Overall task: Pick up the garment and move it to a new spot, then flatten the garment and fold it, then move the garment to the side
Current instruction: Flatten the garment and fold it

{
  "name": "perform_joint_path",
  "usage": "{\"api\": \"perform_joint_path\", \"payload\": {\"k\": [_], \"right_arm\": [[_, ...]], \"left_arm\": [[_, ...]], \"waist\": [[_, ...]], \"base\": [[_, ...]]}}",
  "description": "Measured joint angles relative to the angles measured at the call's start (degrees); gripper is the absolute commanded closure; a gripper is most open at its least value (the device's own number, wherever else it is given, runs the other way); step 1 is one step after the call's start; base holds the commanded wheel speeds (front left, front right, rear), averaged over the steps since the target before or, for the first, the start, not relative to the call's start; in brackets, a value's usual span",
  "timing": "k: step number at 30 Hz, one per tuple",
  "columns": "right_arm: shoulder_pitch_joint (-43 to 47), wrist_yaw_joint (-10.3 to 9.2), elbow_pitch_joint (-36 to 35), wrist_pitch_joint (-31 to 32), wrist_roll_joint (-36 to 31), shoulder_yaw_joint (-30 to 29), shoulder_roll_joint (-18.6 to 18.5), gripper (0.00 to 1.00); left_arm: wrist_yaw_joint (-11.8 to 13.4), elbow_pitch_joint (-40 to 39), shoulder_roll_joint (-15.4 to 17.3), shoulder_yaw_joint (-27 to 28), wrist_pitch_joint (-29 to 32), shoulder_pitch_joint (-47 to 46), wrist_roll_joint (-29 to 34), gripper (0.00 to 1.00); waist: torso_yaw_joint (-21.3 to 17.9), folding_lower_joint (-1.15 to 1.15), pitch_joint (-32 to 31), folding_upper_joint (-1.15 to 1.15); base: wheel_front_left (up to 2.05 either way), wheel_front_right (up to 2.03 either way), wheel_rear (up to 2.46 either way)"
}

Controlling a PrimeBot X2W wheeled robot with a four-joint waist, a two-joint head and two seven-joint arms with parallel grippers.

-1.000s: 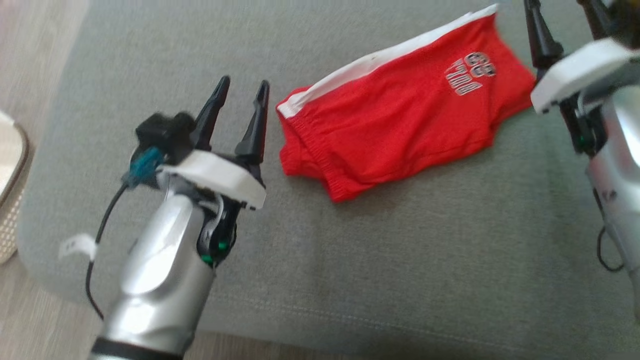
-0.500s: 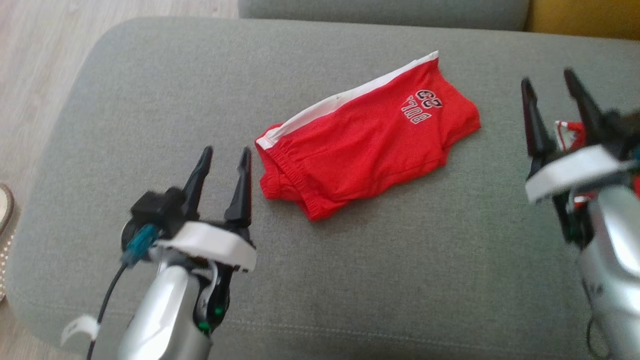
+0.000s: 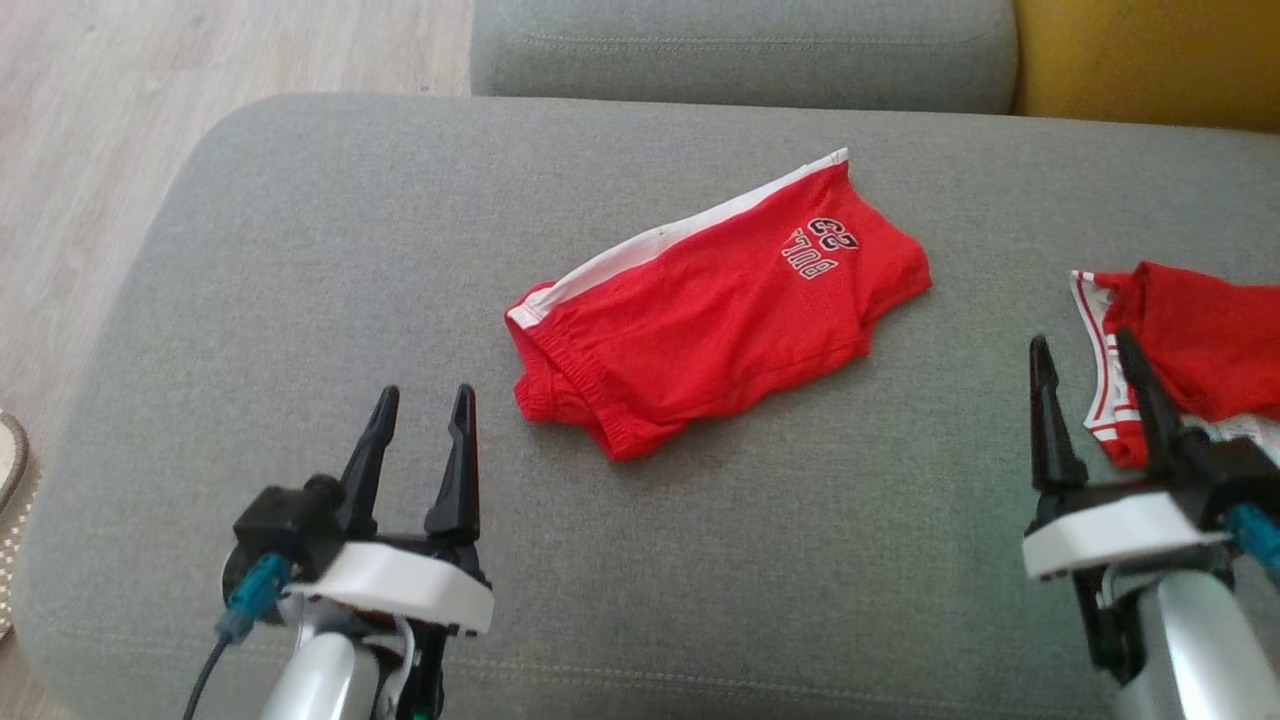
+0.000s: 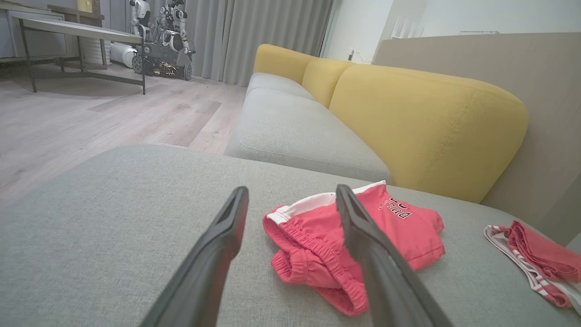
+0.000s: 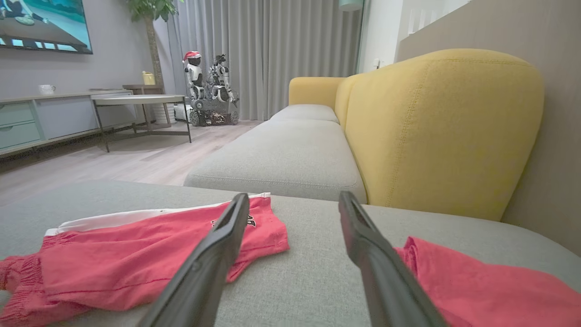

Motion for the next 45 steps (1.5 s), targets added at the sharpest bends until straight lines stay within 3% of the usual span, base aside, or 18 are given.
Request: {"api": "perform_joint_path", "payload": {"k": [11,14,21,29,35,45], "right_arm": [[2.7,0.00,-1.5,0.9,-0.3,-2.2,2.2,0.00],[2.0,0.00,-0.2,4.3,5.2,-2.8,3.1,0.00],[-5.9,0.00,7.5,16.9,25.8,-6.4,4.3,0.00],[-16.7,0.00,19.4,26.6,35.5,-12.6,4.3,0.00],[-24.4,-0.01,27.5,29.4,33.4,-18.8,4.0,0.00],[-34.4,-0.01,37.3,30.7,24.3,-24.9,1.6,0.00]], "left_arm": [[0.0,-1.2,0.0,0.3,0.0,1.4,-1.4,0.00],[0.0,-1.2,0.0,0.1,0.0,1.3,-1.4,0.00],[-0.1,-1.1,0.0,-1.4,0.0,0.0,-2.3,0.00],[0.1,-0.8,0.0,-4.5,0.0,-2.1,-4.2,0.00],[0.6,-1.0,0.0,-5.4,0.0,-3.2,-5.4,0.00],[1.2,-1.7,0.0,-6.6,0.0,-4.4,-6.9,0.00]], "waist": [[0.8,0.00,1.1,0.00],[1.7,0.00,1.9,0.00],[4.6,0.00,4.6,0.00],[9.5,0.00,8.2,0.00],[13.1,0.00,10.7,0.00],[16.8,0.01,13.4,0.00]], "base": [[0.00,0.00,0.00],[0.00,0.00,0.00],[0.00,0.00,0.00],[0.00,0.00,0.00],[0.00,0.00,0.00],[0.00,0.00,0.00]]}}
